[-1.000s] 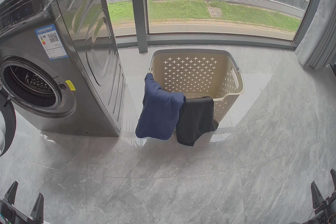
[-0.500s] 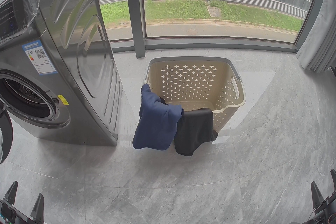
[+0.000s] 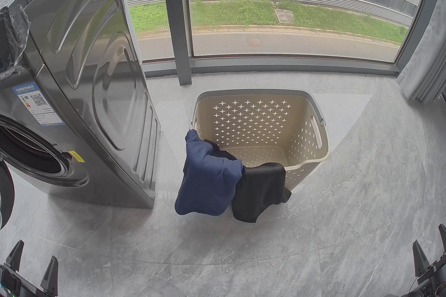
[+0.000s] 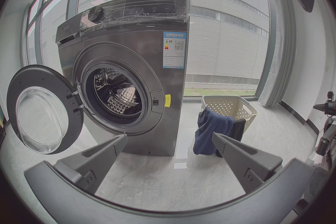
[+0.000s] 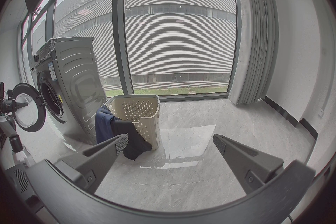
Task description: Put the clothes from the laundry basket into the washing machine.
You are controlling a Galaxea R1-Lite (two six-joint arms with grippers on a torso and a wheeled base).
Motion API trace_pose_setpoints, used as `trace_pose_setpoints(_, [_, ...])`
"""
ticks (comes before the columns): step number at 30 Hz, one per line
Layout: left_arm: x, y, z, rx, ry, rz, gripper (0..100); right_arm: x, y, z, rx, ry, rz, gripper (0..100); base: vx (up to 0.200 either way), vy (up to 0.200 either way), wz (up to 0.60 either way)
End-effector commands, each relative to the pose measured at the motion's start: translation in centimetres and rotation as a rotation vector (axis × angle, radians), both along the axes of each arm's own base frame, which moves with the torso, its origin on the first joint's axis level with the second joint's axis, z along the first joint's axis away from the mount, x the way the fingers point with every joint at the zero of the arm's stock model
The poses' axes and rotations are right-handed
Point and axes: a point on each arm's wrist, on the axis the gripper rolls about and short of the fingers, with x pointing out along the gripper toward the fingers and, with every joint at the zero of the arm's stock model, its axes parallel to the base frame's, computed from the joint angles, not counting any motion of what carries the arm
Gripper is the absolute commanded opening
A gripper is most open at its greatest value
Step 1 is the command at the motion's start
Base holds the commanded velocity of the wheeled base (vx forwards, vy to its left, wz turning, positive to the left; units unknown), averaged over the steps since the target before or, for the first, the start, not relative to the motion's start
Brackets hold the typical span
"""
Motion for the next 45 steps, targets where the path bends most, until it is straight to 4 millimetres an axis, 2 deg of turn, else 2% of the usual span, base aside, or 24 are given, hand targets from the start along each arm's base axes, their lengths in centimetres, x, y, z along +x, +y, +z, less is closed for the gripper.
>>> trace_pose_setpoints(1, [0.0, 0.0, -0.4, 0.001, 0.0, 0.001, 100, 0.1, 0.0, -0.5, 0.0, 0.013, 0.001, 100, 0.0, 0.0, 0.0])
trace_pose_setpoints(27, [0.0, 0.0, -0.4, 0.001, 0.0, 0.001, 100, 0.1, 0.0, -0.5, -0.036, 0.006, 0.01, 100, 0.023, 0.0, 0.0])
trace_pose_setpoints(30, [0.0, 0.0, -0.4, 0.001, 0.0, 0.001, 100, -0.4, 0.0, 1.7, -0.026, -0.077, 0.015, 100, 0.0, 0.0, 0.0])
trace_pose_setpoints(31, [0.0, 0.0, -0.4, 0.001, 0.0, 0.001, 100, -1.0, 0.0, 4.9, -0.017, -0.154, 0.021, 100, 0.0, 0.0, 0.0])
trace_pose_setpoints(32, [0.0, 0.0, -0.5, 0.001, 0.001, 0.001, 100, -0.6, 0.0, 6.5, -0.005, -0.14, 0.027, 100, 0.0, 0.0, 0.0])
trace_pose_setpoints(33, [0.0, 0.0, -0.4, 0.003, 0.0, 0.001, 100, 0.6, 0.0, 7.4, 0.009, -0.074, 0.046, 100, 0.0, 0.0, 0.0])
trace_pose_setpoints(34, [0.0, 0.0, -0.4, 0.003, 0.0, 0.001, 100, 1.0, 0.1, 7.6, 0.013, -0.054, 0.053, 100, 0.0, 0.0, 0.0])
trace_pose_setpoints(37, [0.0, 0.0, -0.5, 0.001, 0.001, 0.001, 100, 5.6, 0.4, 6.9, 0.051, 0.25, 0.145, 100, 0.0, 0.0, 0.0])
trace_pose_setpoints(38, [0.0, 0.0, -0.5, 0.001, 0.001, 0.001, 100, 5.9, 0.4, 6.8, 0.053, 0.272, 0.149, 100, 0.0, 0.0, 0.0])
trace_pose_setpoints(39, [0.0, 0.0, -0.5, 0.001, 0.001, 0.001, 100, 7.6, 0.6, 6.5, 0.05, 0.346, 0.167, 100, 0.0, 0.0, 0.0])
trace_pose_setpoints(42, [0.0, 0.0, -0.5, 0.001, 0.001, 0.001, 100, 10.4, 1.4, 6.0, 0.036, 0.419, 0.24, 100, 0.0, 0.0, 0.0])
trace_pose_setpoints(44, [0.0, 0.0, -0.4, 0.001, 0.0, 0.001, 100, 11.7, 2.3, 5.8, 0.035, 0.444, 0.294, 100, 0.0, 0.0, 0.0])
trace_pose_setpoints(45, [0.0, 0.0, -0.4, 0.001, 0.0, 0.001, 100, 12.9, 3.3, 5.3, 0.06, 0.492, 0.351, 100, 0.0, 0.0, 0.0])
